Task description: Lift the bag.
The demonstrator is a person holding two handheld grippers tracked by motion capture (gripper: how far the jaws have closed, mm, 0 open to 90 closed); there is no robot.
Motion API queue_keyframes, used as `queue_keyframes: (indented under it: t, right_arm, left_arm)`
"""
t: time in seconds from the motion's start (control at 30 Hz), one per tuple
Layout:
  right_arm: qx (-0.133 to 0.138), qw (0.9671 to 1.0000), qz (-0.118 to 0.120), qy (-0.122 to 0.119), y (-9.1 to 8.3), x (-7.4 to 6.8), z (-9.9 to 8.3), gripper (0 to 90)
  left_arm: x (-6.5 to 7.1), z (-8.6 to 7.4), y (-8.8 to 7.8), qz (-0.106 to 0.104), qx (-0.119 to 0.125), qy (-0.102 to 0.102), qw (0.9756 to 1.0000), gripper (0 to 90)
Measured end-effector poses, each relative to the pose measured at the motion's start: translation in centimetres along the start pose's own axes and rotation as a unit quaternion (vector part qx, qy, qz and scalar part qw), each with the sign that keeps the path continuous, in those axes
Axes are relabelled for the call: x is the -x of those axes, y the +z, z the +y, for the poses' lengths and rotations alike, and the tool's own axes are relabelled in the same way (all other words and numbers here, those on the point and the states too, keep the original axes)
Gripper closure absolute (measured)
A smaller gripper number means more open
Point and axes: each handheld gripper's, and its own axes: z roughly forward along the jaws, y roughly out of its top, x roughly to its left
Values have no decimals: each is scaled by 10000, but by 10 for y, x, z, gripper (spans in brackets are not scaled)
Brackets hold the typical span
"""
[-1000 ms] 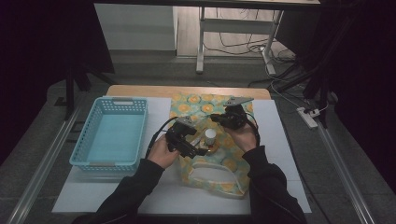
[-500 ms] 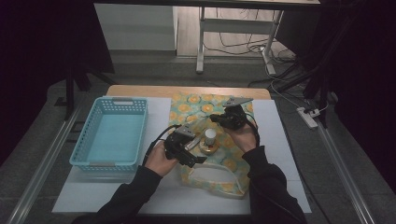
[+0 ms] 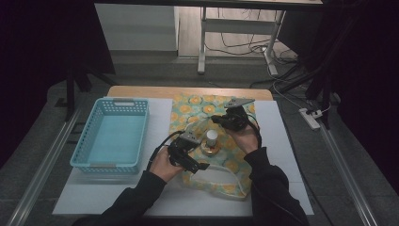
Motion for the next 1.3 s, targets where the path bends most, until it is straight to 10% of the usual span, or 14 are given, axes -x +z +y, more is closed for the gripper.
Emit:
queue_keyframes:
  t: [0.53, 0.83, 1.3]
  right_arm:
    - [-17, 10000, 9, -8, 0, -1, 0, 900]
    - [-23, 10000, 6, -5, 1, 0, -1, 900]
    - [-36, 10000, 21, -14, 1, 0, -1, 900]
  left_arm:
    - [3, -13, 39, 43, -499, 411, 9979, 15]
    - [1, -19, 50, 460, -828, 524, 9941, 106]
    - [-6, -20, 37, 558, -780, 293, 9950, 668]
